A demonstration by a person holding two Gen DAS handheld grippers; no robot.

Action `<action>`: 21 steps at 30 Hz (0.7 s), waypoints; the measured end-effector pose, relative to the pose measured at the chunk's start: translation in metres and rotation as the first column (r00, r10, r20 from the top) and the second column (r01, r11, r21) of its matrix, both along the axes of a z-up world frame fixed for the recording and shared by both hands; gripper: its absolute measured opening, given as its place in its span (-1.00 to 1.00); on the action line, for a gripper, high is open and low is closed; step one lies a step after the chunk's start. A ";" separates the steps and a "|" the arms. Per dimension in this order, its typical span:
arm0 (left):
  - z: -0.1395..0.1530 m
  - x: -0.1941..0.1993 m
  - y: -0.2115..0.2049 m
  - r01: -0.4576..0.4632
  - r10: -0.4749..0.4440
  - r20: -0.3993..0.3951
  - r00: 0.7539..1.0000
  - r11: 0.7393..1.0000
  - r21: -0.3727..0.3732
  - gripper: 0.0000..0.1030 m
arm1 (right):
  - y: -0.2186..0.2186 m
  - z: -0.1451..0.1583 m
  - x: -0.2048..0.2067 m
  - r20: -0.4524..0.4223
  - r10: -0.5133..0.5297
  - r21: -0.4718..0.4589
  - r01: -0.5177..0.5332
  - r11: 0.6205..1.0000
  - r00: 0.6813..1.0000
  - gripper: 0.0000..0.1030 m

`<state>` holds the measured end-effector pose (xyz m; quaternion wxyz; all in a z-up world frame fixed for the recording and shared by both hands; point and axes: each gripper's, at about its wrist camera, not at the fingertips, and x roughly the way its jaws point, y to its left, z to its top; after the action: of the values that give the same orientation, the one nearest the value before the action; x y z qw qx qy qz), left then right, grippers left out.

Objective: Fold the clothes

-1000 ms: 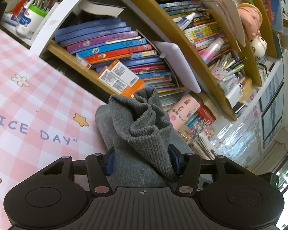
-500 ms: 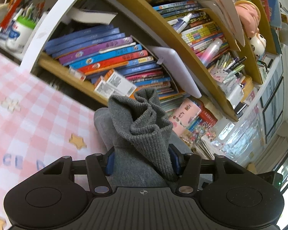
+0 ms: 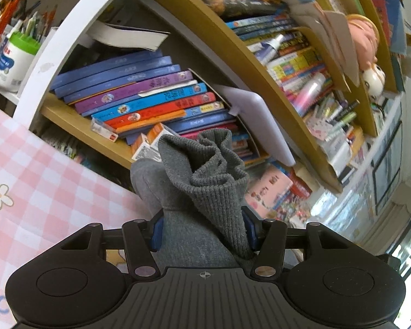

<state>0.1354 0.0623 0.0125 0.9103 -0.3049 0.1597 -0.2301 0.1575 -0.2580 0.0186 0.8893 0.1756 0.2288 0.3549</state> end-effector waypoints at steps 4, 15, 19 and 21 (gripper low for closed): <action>-0.004 0.018 0.005 -0.021 0.021 -0.008 1.000 1.000 -0.023 0.03 | 0.006 -0.002 0.022 -0.004 -0.005 0.007 0.005 1.000 1.000 -0.28; -0.028 0.064 0.009 -0.018 0.015 -0.081 0.997 0.999 -0.040 0.03 | 0.010 -0.025 0.065 -0.085 -0.030 -0.002 0.030 1.000 0.996 -0.28; -0.034 0.068 0.010 -0.025 0.020 -0.115 0.993 0.999 -0.041 0.03 | 0.003 -0.039 0.073 -0.176 -0.043 0.039 0.050 0.998 0.983 -0.27; -0.037 0.069 0.011 -0.033 0.028 -0.130 0.991 0.999 -0.040 0.04 | 0.000 -0.042 0.074 -0.200 -0.045 0.054 0.057 0.997 0.979 -0.23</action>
<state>0.2042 0.0734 -0.0244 0.8947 -0.3407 0.2089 -0.1992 0.2317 -0.2580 -0.0231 0.8652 0.2423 0.3013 0.3192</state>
